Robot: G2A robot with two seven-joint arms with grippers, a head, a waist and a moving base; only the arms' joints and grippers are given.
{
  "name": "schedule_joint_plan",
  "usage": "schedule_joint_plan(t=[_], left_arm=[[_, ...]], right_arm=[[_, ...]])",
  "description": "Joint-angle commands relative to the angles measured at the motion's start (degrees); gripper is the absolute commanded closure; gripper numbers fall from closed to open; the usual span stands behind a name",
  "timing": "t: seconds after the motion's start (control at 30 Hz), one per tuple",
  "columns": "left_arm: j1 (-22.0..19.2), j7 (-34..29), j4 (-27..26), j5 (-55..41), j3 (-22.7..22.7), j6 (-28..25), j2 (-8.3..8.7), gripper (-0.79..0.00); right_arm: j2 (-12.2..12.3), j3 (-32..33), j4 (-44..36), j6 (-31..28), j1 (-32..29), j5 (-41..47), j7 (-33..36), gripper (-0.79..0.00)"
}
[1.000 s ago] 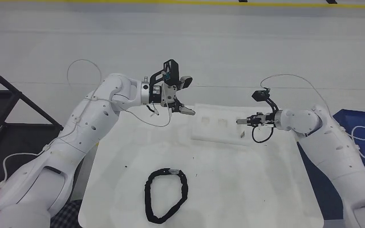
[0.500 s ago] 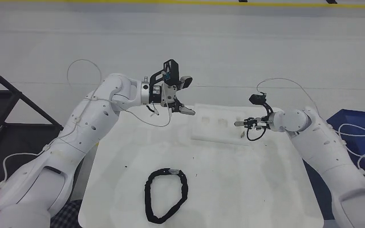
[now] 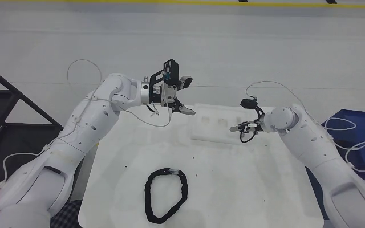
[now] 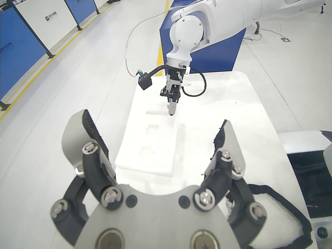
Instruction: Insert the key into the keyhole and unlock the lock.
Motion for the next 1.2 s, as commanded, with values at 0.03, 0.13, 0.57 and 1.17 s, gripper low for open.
schedule_joint_plan(t=[0.03, 0.13, 0.57, 1.17], left_arm=[[0.00, 0.00, 0.00, 0.00, 0.00, 0.00, 0.00, -0.785], [0.00, 0.00, 0.00, 0.00, 0.00, 0.00, 0.00, -0.785], [0.00, 0.00, 0.00, 0.00, 0.00, 0.00, 0.00, -0.785], [0.00, 0.00, 0.00, 0.00, 0.00, 0.00, 0.00, -0.785]], right_arm=[[-0.43, -0.62, -0.11, 0.67, 0.30, -0.92, 1.11, -0.785], [-0.75, -0.98, 0.01, 0.81, 0.49, -1.60, 1.93, -0.785], [-1.77, -1.78, 0.76, 0.05, 0.85, -4.21, 3.64, -0.529], [-3.43, -2.57, 4.07, 2.29, 1.14, -7.53, 3.20, -0.265]])
